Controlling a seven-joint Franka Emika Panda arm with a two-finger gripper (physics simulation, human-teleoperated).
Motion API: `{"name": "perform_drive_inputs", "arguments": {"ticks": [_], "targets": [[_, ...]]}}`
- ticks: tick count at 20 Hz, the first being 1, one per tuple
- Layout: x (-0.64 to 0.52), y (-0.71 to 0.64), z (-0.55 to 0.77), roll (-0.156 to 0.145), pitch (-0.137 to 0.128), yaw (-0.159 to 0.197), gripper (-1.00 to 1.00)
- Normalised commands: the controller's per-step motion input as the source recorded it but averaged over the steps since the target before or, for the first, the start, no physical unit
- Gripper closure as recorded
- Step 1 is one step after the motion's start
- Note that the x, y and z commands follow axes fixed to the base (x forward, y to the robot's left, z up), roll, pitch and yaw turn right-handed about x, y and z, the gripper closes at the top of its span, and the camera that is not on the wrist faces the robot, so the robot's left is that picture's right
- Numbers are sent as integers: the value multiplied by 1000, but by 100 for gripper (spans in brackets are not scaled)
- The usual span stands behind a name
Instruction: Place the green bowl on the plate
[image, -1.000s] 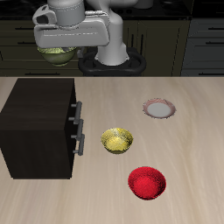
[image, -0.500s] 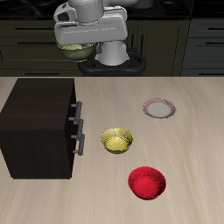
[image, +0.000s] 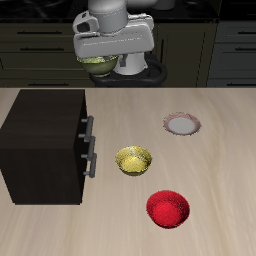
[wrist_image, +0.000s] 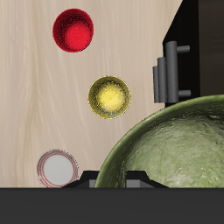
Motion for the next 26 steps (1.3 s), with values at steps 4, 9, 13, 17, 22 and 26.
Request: {"name": "perform_drive_inputs", "arguments": {"ticks": [4, 9, 13, 17, 22, 26], "targets": [[-105, 383, -155, 25, 0, -4, 100], [-164, 483, -151, 15, -9, -31, 100], [-189, 496, -231, 12, 11, -25, 100], [-273, 388, -65, -21, -41, 15, 100], [-314, 448, -266, -17, -35, 22, 100], [-208, 330, -358, 49, 19, 21, 100]]}}
